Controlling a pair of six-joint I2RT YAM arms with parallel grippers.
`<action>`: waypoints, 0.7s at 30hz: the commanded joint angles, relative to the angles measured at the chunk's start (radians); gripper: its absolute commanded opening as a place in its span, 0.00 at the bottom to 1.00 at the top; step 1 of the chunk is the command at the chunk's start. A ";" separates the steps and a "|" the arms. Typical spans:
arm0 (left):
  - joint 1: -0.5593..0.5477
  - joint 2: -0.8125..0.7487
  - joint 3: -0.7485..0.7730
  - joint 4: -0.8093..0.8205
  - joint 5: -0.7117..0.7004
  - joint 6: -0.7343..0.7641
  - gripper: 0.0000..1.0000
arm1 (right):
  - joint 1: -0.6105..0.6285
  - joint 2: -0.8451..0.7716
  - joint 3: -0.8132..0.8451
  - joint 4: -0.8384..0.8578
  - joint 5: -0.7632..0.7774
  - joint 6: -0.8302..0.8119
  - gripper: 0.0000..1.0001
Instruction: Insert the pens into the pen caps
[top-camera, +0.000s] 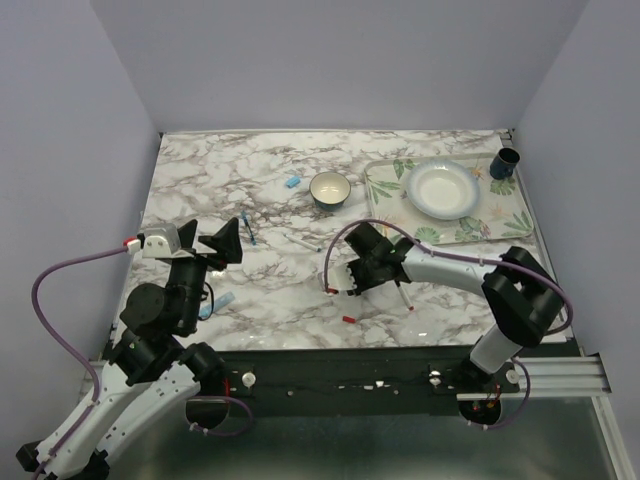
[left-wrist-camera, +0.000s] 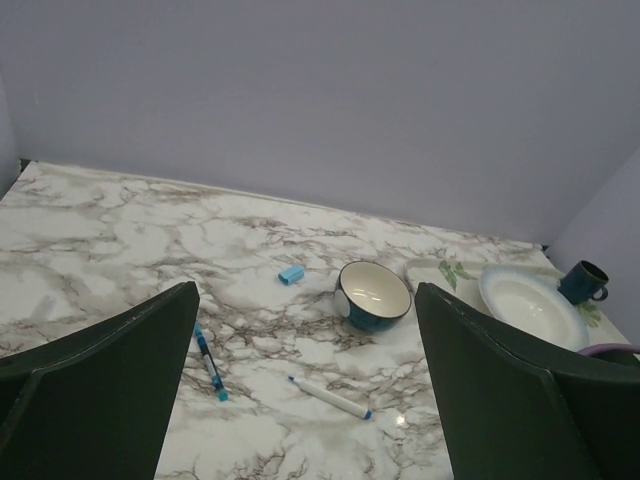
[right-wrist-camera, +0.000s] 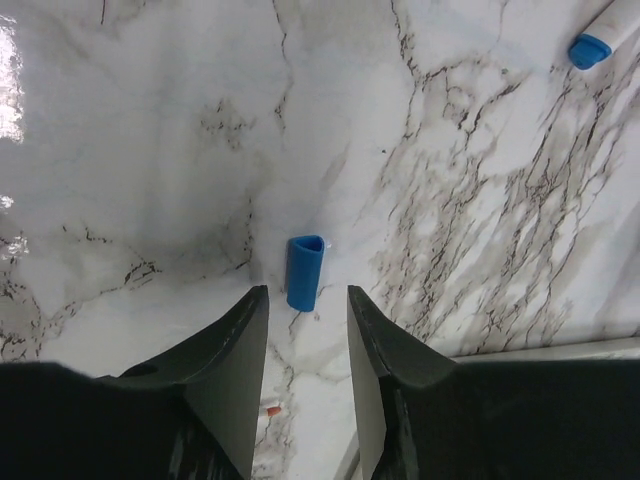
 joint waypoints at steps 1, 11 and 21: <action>-0.001 -0.001 0.015 -0.002 -0.027 -0.011 0.99 | 0.006 -0.060 0.019 -0.057 -0.049 0.046 0.47; 0.002 -0.019 0.027 -0.025 -0.049 -0.022 0.99 | 0.006 -0.059 0.321 -0.126 0.209 1.066 0.46; 0.004 -0.067 0.007 0.000 -0.067 -0.007 0.99 | -0.013 -0.029 0.452 -0.461 0.406 2.460 0.57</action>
